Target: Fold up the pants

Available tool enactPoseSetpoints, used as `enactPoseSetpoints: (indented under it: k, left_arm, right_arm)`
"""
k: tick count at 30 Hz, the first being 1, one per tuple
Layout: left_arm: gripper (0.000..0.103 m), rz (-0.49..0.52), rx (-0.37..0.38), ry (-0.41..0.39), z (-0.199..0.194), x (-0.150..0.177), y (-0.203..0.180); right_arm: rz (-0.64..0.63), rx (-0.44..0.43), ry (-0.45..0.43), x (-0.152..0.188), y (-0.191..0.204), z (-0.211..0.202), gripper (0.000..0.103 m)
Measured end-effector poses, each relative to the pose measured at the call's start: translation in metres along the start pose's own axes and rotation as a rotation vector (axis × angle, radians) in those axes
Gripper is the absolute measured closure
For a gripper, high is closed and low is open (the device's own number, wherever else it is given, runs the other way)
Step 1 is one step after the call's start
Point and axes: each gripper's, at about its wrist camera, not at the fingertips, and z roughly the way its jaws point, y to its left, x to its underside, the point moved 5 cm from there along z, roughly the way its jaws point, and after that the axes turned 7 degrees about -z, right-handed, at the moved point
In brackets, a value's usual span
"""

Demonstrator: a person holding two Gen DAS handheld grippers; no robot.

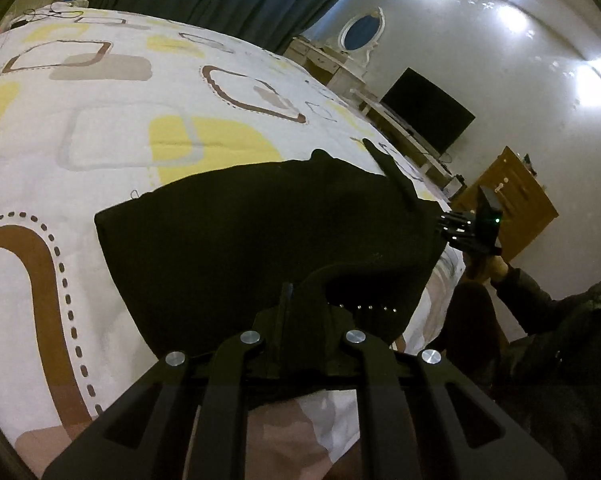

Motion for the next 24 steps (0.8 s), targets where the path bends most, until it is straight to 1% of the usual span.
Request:
enactPoseSetpoints:
  k: [4, 6, 8, 11, 14, 17, 19, 20, 21, 24]
  left_arm:
    - [0.093, 0.029, 0.004, 0.025, -0.001, 0.004, 0.000]
    - [0.089, 0.051, -0.008, 0.037, -0.002, 0.005, 0.001]
    - [0.088, 0.067, -0.021, 0.052, -0.004, 0.009, 0.003]
    - [0.088, 0.079, -0.018, 0.060, -0.008, 0.012, 0.004]
    - [0.088, 0.084, -0.022, 0.050, -0.012, 0.012, 0.005]
    - [0.088, 0.092, 0.002, 0.030, -0.019, 0.011, 0.003]
    - [0.088, 0.096, 0.010, 0.038, -0.021, 0.012, 0.003]
    - [0.088, 0.097, -0.007, 0.057, -0.021, 0.014, 0.005]
    - [0.085, 0.100, -0.025, 0.072, -0.021, 0.016, 0.007]
    - [0.082, 0.088, -0.041, 0.094, -0.028, 0.022, 0.012]
  right_arm:
    - [-0.001, 0.006, 0.005, 0.011, 0.006, -0.001, 0.092]
    - [0.000, 0.005, 0.000, 0.014, 0.009, -0.004, 0.092]
    - [-0.001, 0.006, 0.001, 0.016, 0.010, -0.005, 0.092]
    - [0.005, 0.003, -0.004, 0.019, 0.010, -0.007, 0.092]
    - [0.007, 0.012, -0.017, 0.019, 0.012, -0.013, 0.092]
    - [0.011, 0.019, -0.033, 0.018, 0.012, -0.023, 0.092]
    - [0.005, 0.018, -0.028, 0.019, 0.013, -0.024, 0.092]
    - [-0.005, 0.018, -0.018, 0.022, 0.015, -0.024, 0.092]
    - [-0.012, 0.016, -0.013, 0.024, 0.017, -0.023, 0.091]
    - [-0.017, 0.010, -0.004, 0.030, 0.020, -0.022, 0.088]
